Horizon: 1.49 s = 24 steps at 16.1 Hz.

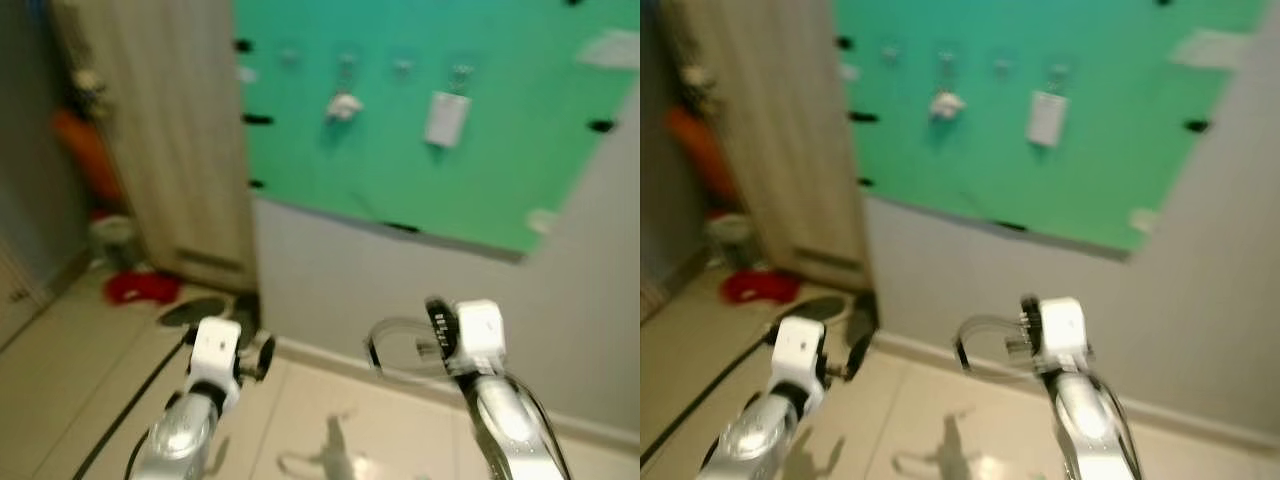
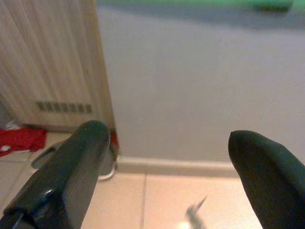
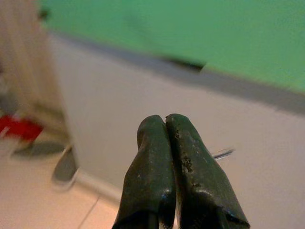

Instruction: Hang keys on a hook

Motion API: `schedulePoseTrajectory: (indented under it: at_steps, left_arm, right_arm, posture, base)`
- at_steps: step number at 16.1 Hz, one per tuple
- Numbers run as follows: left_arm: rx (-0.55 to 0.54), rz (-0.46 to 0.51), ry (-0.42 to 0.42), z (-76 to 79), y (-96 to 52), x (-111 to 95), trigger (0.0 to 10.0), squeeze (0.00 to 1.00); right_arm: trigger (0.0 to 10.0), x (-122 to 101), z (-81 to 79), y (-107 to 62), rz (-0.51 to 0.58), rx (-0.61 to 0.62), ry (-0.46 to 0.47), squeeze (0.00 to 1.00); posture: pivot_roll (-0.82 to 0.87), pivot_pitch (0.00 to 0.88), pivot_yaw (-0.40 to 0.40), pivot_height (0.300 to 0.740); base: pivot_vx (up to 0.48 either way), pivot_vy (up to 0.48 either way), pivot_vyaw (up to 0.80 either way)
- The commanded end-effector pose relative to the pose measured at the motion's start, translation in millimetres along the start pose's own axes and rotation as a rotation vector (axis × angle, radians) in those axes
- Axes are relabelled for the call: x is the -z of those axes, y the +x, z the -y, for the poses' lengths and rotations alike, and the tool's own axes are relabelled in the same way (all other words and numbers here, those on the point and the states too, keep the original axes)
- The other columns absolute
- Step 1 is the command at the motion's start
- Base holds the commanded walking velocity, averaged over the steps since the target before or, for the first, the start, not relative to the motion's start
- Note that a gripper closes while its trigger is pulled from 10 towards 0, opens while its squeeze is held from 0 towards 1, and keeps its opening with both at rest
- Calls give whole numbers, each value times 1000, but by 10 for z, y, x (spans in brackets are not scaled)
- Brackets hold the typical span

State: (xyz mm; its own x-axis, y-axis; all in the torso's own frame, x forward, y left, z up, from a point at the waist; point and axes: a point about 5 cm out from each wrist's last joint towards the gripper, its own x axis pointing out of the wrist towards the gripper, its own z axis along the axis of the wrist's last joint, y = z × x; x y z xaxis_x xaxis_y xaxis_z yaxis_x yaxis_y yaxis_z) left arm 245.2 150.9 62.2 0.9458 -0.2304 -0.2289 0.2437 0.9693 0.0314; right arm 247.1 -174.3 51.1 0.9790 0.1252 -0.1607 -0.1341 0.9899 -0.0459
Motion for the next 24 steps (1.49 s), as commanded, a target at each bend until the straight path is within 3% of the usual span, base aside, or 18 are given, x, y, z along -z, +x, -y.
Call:
schedulePoseTrajectory:
  at_steps: [1, 6, 7, 8, 9, 10, 16, 21, 24]
  left_arm:
    - [48, 121, 25, 51, 56, -243, 10000, 0]
    - [70, 140, 52, 28, 94, -312, 10000, 0]
    - [64, 142, 51, 3, 125, -322, 10000, 0]
    - [66, 147, 52, -3, 141, -334, 10000, 0]
    - [72, 151, 55, -3, 153, -347, 10000, 0]
    - [78, 155, 56, -4, 172, -361, 10000, 0]
    - [86, 176, 67, 10, 221, -409, 10000, 0]
    - [29, 258, 74, -25, 232, -553, 10000, 0]
    - [39, 255, 72, -6, 243, -545, 10000, 0]
  right_arm:
    - [0, -16, 18, -48, -7, -12, -4, 255]
    - [0, 54, -23, -193, -52, 22, 8, 294]
    - [0, 88, 13, -193, -65, 62, -2, 251]
    - [0, 93, 42, -165, -65, 87, -5, 216]
    - [0, 80, 71, -118, -75, 108, -6, 118]
    - [0, -10, 78, -47, -31, 101, -11, 86]
    - [0, -149, 33, 106, 26, 96, -27, 94]
    - [0, -332, 4, 254, 95, 82, -34, 94]
    - [0, -361, -7, 283, 107, 75, -35, 94]
  posture:
    - [-13, 0, -58, 732]
    - [-21, 0, -52, 732]
    - [-23, 0, -48, 732]
    - [-25, 0, -47, 732]
    - [-26, 0, -44, 732]
    - [-31, 0, -38, 732]
    - [-27, 0, -38, 732]
    - [-24, 0, -40, 732]
    - [-22, 0, -44, 732]
  base:
    - [0, 0, 619]
    - [0, 0, 619]
    - [0, 0, 625]
    - [0, 0, 663]
    - [0, 0, 0]
    - [0, 0, 0]
    - [0, 0, -800]
    - [313, 0, 0]
    - [431, 0, 0]
